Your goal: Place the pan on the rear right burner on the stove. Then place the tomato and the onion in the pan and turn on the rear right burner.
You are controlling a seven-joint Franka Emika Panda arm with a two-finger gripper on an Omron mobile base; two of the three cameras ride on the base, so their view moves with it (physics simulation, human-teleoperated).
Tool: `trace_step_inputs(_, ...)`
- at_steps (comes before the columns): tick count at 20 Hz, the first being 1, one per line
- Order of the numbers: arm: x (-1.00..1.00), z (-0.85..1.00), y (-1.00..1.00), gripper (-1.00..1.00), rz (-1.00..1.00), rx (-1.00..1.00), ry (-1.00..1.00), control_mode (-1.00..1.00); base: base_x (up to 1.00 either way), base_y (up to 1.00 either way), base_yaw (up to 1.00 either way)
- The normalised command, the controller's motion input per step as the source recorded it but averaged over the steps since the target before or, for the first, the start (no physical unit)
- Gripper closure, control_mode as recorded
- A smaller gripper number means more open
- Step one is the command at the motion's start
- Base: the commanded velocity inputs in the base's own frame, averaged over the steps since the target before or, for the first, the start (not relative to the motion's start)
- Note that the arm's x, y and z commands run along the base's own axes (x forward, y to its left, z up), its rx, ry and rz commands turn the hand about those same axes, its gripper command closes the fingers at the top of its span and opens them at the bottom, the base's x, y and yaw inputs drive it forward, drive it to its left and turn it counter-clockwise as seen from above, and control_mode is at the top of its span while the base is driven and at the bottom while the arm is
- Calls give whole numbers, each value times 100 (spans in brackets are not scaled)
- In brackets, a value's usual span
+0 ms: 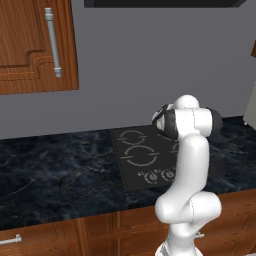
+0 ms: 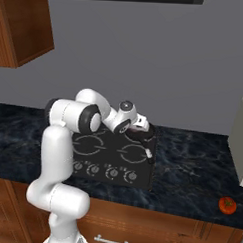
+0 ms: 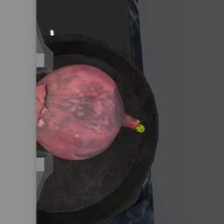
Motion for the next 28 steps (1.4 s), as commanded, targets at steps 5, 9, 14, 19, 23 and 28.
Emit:
trace_step_inputs(5, 11, -26, -3, 100, 1, 0, 0, -100, 0, 0, 0)
trace_step_inputs(9, 0, -4, 0, 100, 0, 0, 0, -100, 0, 0, 0)
trace_step_inputs(14, 0, 0, 0, 100, 0, 0, 0, -100, 0, 0, 0)
trace_step_inputs(19, 0, 0, 0, -100, 0, 0, 0, -100, 0, 0, 0)
trace_step_inputs(23, 0, 0, 0, -100, 0, 0, 0, -100, 0, 0, 0)
trace_step_inputs(28, -1, 8, -24, -100, 0, 0, -3, -100, 0, 0, 0)
